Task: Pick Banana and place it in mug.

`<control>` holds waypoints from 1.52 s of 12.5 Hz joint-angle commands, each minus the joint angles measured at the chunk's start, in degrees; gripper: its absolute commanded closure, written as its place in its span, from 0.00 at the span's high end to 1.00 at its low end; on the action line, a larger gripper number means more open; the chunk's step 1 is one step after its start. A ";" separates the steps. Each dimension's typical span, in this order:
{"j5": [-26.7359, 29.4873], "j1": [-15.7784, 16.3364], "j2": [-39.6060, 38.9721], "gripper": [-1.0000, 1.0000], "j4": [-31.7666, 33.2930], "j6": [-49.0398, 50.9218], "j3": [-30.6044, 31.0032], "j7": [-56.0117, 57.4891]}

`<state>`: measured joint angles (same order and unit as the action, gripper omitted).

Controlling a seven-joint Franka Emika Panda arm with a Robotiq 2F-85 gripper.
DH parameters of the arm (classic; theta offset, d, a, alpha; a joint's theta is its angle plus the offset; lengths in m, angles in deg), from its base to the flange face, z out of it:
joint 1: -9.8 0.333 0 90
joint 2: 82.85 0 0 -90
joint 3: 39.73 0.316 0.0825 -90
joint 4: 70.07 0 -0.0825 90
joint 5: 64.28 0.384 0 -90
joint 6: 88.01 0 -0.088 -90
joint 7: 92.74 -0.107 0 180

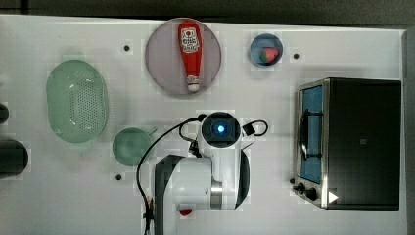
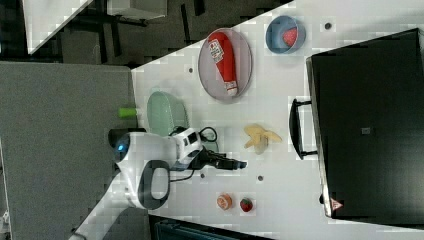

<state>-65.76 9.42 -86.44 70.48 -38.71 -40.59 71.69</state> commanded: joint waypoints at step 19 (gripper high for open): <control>-0.51 -1.17 -13.40 0.32 0.91 -26.38 -1.22 11.77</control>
<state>-66.77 8.13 -103.50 71.49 -65.15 -41.44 81.76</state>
